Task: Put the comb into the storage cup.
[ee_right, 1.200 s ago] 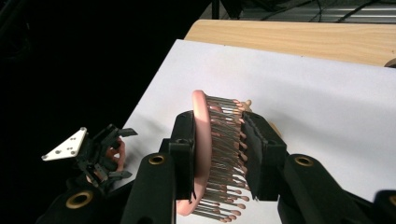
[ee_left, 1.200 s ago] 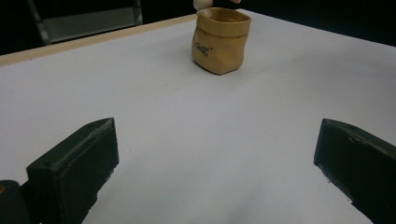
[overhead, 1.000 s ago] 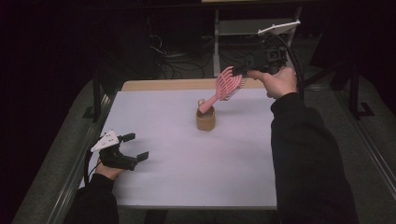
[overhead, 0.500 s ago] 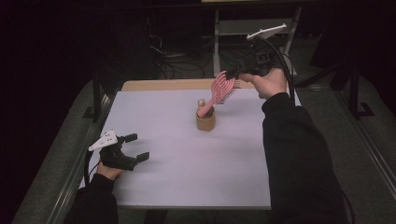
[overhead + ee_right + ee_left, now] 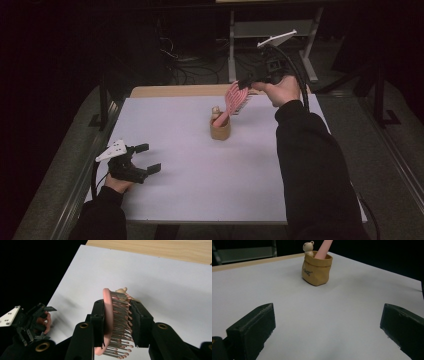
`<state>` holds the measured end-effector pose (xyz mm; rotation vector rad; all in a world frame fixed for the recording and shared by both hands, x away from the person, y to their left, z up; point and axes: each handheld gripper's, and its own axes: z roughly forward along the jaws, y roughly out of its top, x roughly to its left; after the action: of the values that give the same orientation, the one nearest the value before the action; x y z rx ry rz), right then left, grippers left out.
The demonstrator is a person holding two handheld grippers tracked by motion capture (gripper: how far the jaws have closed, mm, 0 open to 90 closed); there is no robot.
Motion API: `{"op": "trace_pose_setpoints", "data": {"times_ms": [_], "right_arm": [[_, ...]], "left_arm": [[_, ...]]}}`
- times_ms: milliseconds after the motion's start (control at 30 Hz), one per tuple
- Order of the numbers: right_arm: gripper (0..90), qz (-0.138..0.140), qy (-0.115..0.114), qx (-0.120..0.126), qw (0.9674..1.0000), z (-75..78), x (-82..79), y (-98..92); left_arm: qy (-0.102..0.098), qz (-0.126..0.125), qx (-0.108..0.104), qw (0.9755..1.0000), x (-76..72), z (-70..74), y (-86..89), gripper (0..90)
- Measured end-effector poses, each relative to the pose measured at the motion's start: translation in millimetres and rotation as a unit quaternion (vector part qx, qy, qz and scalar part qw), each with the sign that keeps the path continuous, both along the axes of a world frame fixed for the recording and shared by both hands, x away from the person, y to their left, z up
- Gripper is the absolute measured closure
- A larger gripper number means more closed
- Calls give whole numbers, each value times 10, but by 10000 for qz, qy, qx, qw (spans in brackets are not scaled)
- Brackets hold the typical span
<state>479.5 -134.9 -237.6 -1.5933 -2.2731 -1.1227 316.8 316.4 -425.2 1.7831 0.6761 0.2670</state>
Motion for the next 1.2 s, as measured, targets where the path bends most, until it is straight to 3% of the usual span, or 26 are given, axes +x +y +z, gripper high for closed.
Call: {"op": "trace_pose_setpoints", "data": {"times_ms": [367, 533, 1000, 1200], "right_arm": [[661, -77, 81, 3, 9999, -201, 43, -22], [661, -97, 128, 162, 9997, -272, 62, -57], [655, -253, 168, 384, 9988, -345, 75, -156], [651, -240, 85, 442, 9987, -382, 50, -207]], "left_arm": [[1, 6, -16, 10000, 2, 0, 0, 0], [-2, 3, -10, 10000, 4, -2, -2, 0], [31, 25, 24, 10000, 13, -6, 3, 0], [57, 37, 47, 10000, 14, -9, 0, 0]]}}
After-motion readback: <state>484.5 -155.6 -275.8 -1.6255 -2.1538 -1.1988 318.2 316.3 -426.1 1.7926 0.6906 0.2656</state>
